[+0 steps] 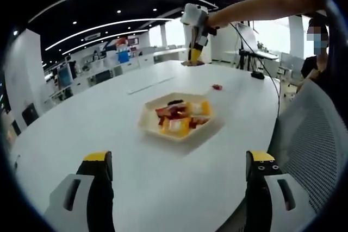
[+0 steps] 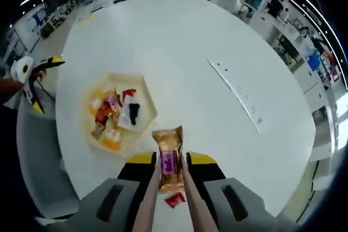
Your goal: Place the target food into the container with the food tongs after gripping and lifting it, then release it inside without dropping or visibly crushing the food.
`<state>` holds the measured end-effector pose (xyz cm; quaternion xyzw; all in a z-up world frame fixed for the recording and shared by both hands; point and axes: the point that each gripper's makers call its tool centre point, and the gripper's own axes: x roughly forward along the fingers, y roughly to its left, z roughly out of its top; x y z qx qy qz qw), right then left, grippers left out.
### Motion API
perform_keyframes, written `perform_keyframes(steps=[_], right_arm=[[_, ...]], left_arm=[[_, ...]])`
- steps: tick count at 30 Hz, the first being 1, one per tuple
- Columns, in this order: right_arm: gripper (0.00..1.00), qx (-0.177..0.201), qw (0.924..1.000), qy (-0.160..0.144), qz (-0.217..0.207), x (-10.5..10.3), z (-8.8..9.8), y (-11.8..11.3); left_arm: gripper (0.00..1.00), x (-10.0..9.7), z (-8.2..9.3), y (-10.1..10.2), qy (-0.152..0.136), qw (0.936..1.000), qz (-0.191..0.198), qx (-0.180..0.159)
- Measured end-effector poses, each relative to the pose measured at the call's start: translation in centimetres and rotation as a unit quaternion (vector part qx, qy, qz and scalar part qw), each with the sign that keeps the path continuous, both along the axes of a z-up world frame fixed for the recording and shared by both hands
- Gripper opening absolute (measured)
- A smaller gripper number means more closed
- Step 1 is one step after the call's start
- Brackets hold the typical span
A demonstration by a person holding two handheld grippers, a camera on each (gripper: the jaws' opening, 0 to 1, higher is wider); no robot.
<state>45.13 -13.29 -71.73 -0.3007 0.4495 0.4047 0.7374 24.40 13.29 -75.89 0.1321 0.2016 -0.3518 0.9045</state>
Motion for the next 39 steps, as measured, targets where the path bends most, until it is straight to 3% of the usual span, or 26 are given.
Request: perform_keyframes(steps=[20,39], right_arm=[[0.21,0.008,0.9991,0.005,0.041,-1.8,0.6,6.9],[0.21,0.018,0.9947,0.015,0.1,-5.0,0.5,14.2]], left_arm=[[0.99,0.0,0.1,-0.1,-0.002,1.0,-0.001,0.001],[0.99,0.1,0.3,0.1,-0.005,1.0,0.003,-0.002]])
